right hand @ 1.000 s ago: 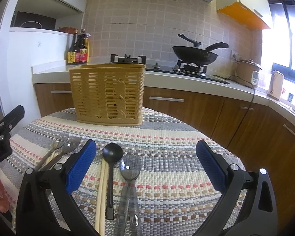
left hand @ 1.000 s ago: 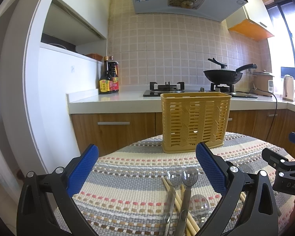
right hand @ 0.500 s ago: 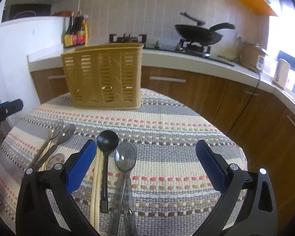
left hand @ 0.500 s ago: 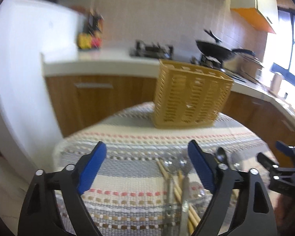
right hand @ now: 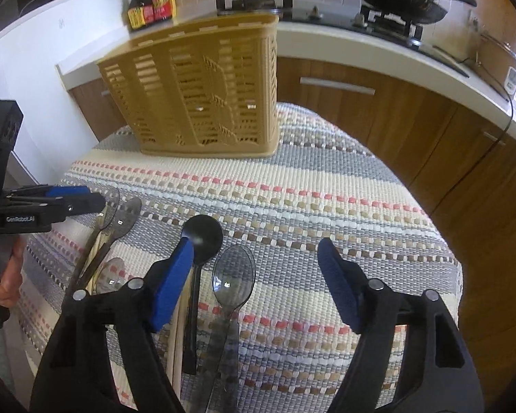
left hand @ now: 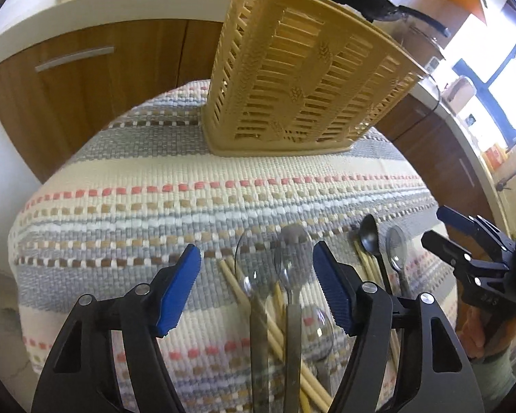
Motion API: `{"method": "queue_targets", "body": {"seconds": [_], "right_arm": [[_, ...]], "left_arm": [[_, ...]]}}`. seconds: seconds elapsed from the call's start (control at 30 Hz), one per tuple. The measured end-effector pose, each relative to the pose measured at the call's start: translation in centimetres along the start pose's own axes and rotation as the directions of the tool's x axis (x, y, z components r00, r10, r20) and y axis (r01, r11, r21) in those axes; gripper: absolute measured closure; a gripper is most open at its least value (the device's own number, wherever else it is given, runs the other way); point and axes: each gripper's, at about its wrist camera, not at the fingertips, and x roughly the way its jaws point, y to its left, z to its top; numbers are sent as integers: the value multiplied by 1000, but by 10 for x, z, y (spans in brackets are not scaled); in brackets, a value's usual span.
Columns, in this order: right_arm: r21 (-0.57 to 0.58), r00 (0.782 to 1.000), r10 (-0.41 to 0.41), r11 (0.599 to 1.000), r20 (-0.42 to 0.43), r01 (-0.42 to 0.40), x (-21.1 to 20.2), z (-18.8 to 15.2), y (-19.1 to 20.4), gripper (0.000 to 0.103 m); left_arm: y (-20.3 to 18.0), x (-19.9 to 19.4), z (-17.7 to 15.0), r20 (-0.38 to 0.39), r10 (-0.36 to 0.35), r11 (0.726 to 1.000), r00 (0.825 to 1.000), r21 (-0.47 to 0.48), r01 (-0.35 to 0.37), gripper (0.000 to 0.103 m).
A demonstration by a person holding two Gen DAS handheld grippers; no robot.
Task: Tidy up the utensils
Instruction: 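Lower the left tool onto a clear spoon while the right tool lowers onto another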
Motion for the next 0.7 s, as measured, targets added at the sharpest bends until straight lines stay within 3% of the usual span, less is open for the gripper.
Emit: {"method": "queue_targets", "body": {"seconds": [0.3,0.5,0.7], "right_arm": [[44,995,47,998,-84,-43,19,8,-10,38],[53,991,72,996,-110,-67,21,8,-12,40],[67,988,79,995,-130,-71,23,8,-15,43]], "left_arm": [[-17,32,9,-85,77,997,993,22,-75,52],[-21,36,15,-83,144,989,986,32,-142,74],[-17,27,13,-52,130,991,990,14,-130,75]]}}
